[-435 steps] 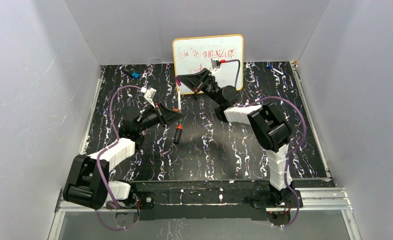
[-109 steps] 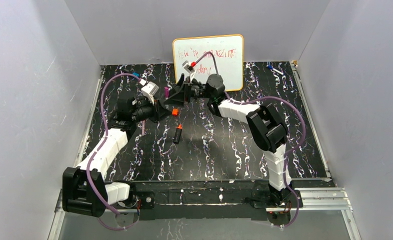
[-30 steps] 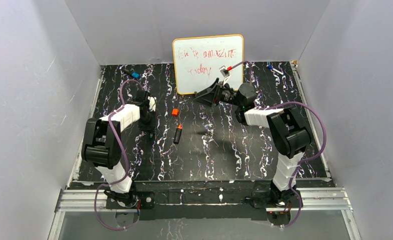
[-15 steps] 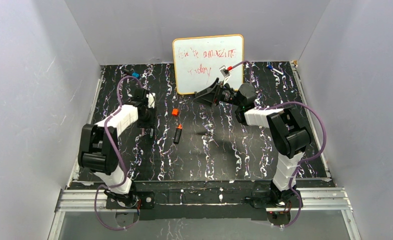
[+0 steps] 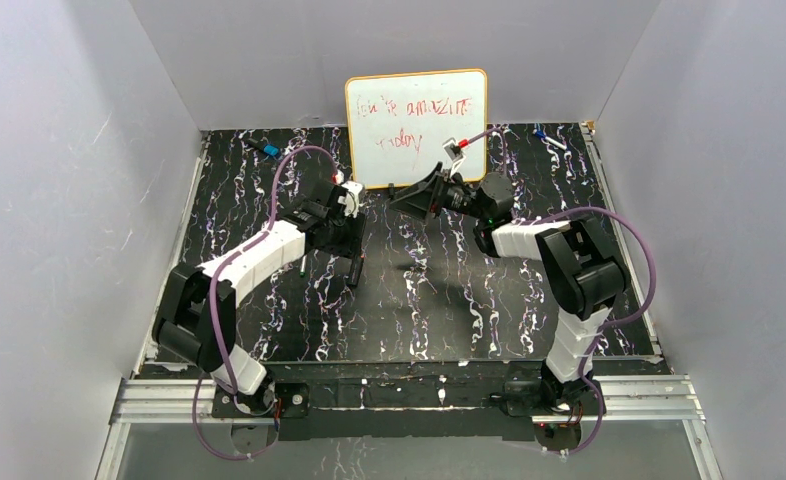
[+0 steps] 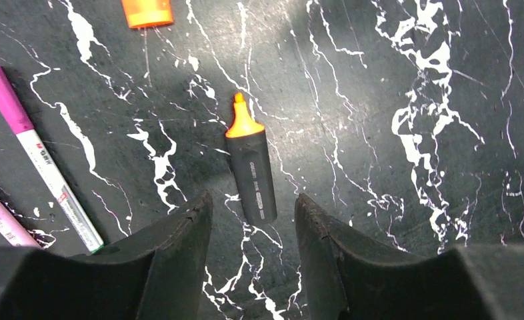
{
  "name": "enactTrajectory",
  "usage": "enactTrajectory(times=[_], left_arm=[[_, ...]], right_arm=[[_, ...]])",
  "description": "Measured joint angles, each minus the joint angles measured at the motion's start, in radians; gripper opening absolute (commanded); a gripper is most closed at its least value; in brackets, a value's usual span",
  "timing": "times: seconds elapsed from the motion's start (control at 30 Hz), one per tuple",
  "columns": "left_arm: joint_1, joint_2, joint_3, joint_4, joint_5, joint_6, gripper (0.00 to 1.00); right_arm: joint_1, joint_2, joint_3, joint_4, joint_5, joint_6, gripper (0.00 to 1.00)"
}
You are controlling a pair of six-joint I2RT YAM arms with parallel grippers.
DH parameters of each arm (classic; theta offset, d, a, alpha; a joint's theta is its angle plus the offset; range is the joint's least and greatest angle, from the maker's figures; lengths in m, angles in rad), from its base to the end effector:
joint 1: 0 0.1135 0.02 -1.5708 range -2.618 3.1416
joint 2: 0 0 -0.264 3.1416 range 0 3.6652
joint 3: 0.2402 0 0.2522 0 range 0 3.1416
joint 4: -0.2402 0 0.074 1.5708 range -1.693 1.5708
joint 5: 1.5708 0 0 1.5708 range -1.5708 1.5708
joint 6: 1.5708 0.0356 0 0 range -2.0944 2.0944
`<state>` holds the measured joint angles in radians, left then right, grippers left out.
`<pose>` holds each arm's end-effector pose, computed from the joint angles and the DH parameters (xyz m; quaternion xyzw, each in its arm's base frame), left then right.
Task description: Insert the pens into the pen caps
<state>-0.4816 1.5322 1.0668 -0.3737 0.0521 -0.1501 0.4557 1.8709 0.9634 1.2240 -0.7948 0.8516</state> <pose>0.2906 -0.1540 0.2395 0.1632 0.9192 -0.1342 0.3324 0.3392 0.1945 0.2404 -0.2008 0.5922 0.6343 0.4546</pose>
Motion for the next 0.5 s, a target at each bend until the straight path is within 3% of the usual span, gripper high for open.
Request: enactTrajectory(times=[0.27, 0.5], left_arm=[[-0.005, 0.072, -0.014, 0.051, -0.02, -0.071, 0.47], [-0.074, 0.112, -0.067, 0.067, -0.039, -0.123, 0.47]], right_arm=[[-0.026, -0.066, -0.053, -0.009, 0.02, -0.017, 0.93], [-0.043, -0.073, -0.079, -0.009, 0.029, -0.016, 0.93]])
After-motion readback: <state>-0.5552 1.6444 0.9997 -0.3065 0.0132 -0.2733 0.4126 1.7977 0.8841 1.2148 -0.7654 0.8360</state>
